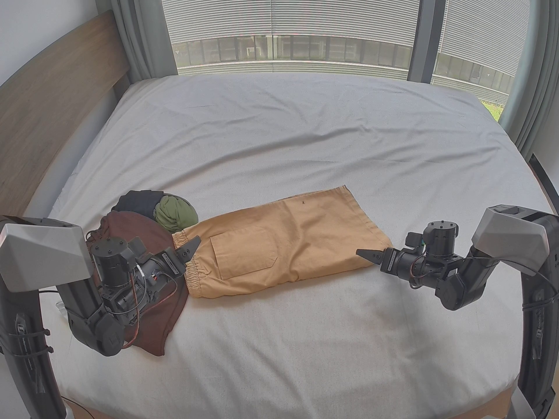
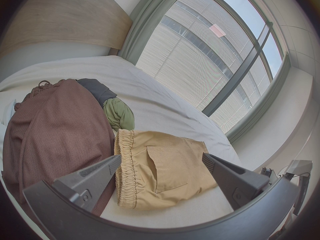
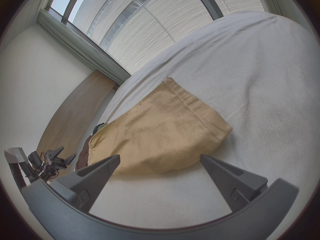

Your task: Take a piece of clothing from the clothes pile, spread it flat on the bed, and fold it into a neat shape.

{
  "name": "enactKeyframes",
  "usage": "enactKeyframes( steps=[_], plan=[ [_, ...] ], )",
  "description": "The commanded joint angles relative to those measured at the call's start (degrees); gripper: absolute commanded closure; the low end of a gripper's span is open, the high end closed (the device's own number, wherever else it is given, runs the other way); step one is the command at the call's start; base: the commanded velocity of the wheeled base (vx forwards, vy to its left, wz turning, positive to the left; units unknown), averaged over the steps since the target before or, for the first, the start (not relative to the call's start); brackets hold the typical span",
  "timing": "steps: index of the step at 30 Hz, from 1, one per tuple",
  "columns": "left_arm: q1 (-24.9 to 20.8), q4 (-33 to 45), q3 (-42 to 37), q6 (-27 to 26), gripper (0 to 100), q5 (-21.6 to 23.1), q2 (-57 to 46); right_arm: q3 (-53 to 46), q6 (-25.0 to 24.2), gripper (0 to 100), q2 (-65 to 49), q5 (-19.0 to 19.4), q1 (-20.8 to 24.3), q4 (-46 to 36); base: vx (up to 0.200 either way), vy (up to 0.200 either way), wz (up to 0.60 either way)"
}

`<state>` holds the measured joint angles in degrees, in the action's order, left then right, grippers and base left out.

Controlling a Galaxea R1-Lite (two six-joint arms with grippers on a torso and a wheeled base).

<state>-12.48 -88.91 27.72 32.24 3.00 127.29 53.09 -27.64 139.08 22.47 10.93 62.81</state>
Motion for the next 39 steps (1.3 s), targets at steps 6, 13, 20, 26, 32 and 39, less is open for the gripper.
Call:
enactKeyframes(
  steps=[6, 13, 20, 26, 32, 39],
  plan=[
    [0.18, -0.04, 0.05, 0.10, 0, 0.08, 0.24, 1.05, -0.05, 0, 2.86, -0.23, 1.19, -0.84, 0.000, 0.000, 0.00],
    [0.27, -0.04, 0.05, 0.19, 0, 0.08, 0.24, 3.51, -0.31, 0, 6.38, -1.11, 3.48, -0.14, 0.000, 0.000, 0.00],
    [0.27, -0.04, -0.04, 0.19, 0, 0.17, 0.06, 7.91, -0.49, 0, 12.09, -5.86, 6.91, 2.76, 0.000, 0.000, 0.00],
    [0.18, -0.04, -0.04, 0.19, 0, 0.17, 0.24, 12.56, -3.04, 0, 15.08, -7.70, 7.43, 4.69, 0.000, 0.000, 0.00],
    [0.18, -0.04, -0.04, 0.19, 0, 0.17, 0.15, 15.38, -7.96, 0, 15.96, -7.88, 7.79, 7.33, 0.000, 0.000, 0.00],
    [0.27, -0.04, 0.05, 0.28, 0, 0.25, 0.24, 17.57, -12.27, 0, 17.10, -7.88, 8.66, 8.30, 0.000, 0.000, 0.00]
  ],
)
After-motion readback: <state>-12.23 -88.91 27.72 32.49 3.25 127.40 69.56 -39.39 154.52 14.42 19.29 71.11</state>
